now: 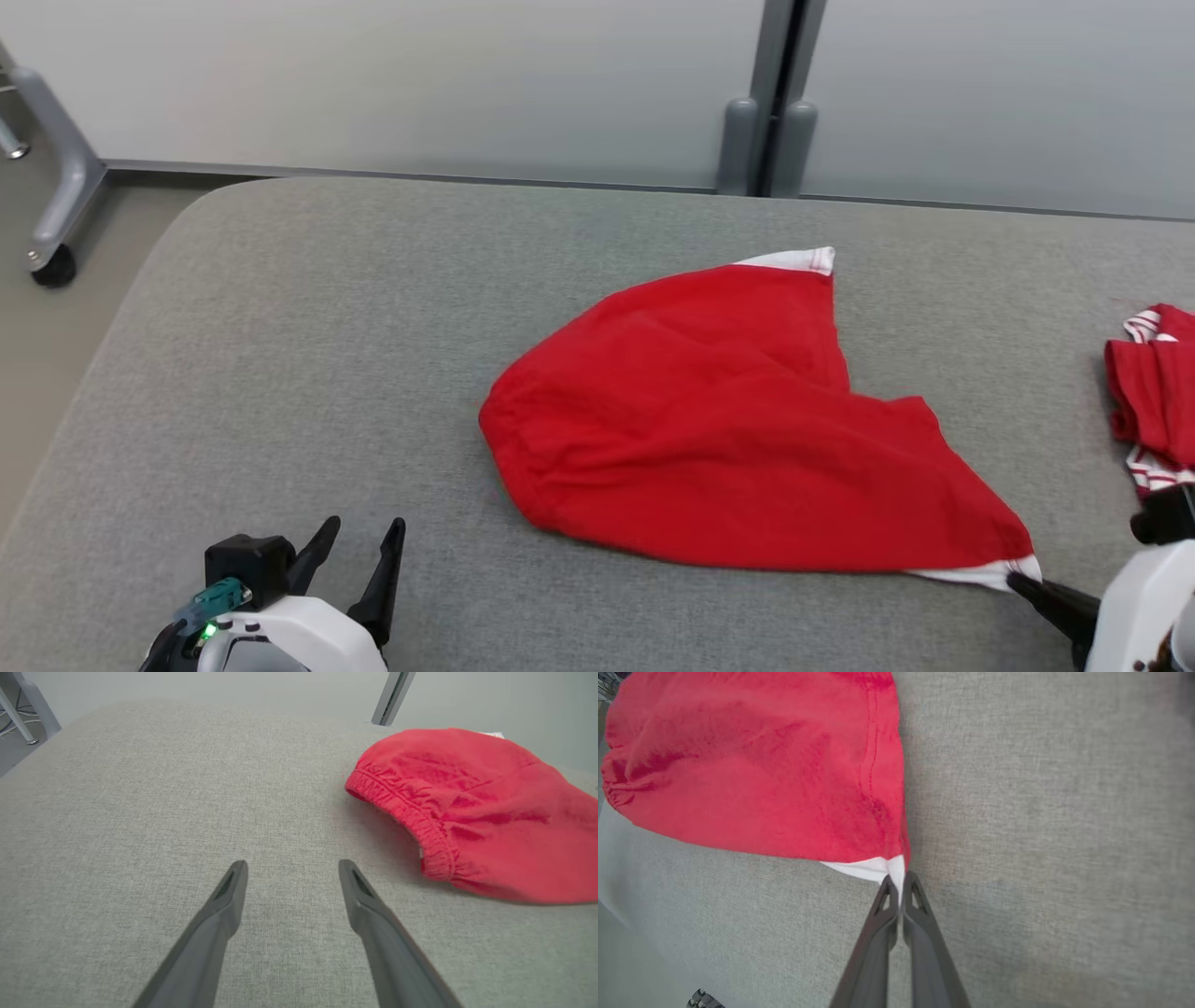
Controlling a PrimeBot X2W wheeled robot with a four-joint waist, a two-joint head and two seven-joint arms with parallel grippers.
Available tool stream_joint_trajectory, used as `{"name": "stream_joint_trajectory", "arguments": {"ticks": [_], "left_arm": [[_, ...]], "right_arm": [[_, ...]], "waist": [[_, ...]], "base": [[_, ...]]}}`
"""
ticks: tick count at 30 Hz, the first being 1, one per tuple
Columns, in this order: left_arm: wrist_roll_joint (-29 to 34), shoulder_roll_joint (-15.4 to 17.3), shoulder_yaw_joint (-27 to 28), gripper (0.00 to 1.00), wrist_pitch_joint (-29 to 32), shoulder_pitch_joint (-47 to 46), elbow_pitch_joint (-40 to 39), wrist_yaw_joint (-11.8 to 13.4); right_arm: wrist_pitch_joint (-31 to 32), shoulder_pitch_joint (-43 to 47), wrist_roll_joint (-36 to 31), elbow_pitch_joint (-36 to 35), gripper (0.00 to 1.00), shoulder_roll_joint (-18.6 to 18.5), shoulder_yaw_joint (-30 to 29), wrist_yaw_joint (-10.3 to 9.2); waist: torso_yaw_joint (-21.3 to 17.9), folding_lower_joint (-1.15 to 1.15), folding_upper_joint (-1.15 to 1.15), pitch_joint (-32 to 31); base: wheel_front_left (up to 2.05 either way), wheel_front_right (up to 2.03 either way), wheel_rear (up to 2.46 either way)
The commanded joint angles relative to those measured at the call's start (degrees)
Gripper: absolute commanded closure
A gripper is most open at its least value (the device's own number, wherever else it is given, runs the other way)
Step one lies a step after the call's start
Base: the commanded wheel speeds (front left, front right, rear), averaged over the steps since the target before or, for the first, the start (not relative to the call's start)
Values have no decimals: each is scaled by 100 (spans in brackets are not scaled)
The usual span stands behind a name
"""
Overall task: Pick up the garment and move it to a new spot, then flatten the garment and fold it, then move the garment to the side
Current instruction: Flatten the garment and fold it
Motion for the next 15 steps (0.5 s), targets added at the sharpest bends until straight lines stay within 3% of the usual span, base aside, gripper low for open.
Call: {"name": "stream_joint_trajectory", "arguments": {"ticks": [1, 2, 3, 4, 5, 9, 15], "left_arm": [[5, 38, 25, 0, 12, 14, -18, 29], [5, 48, 21, 0, 26, 11, -28, 36], [2, 56, 22, 0, 25, 11, -38, 39], [-2, 62, 16, 0, 42, 12, -47, 38], [0, 64, 8, 0, 50, 11, -51, 37], [15, 85, -68, 0, 142, -14, -77, -24], [124, 191, -489, 0, 571, -150, -274, -471]], "right_arm": [[70, 106, 29, -37, 100, -34, -86, 2], [149, 202, 1, -82, 100, -23, -186, 2], [192, 277, -38, -102, 94, 10, -313, 2], [234, 343, -100, -114, 53, 59, -427, 2], [269, 403, -170, -127, 0, 123, -535, 2], [175, 523, -477, -383, 0, 468, -957, 2], [-36, 698, -903, -858, 0, 870, -1470, 2]], "waist": [[-85, 0, 0, -2], [-122, 0, 0, 2], [-160, 0, 0, 8], [-195, 0, 0, 13], [-228, 0, 0, 15], [-348, 0, 0, 1], [-519, 0, 0, 2]], "base": [[0, 0, 0], [0, 0, 0], [0, 0, 0], [0, 0, 0], [0, 0, 0], [0, 0, 0], [0, 0, 0]]}}
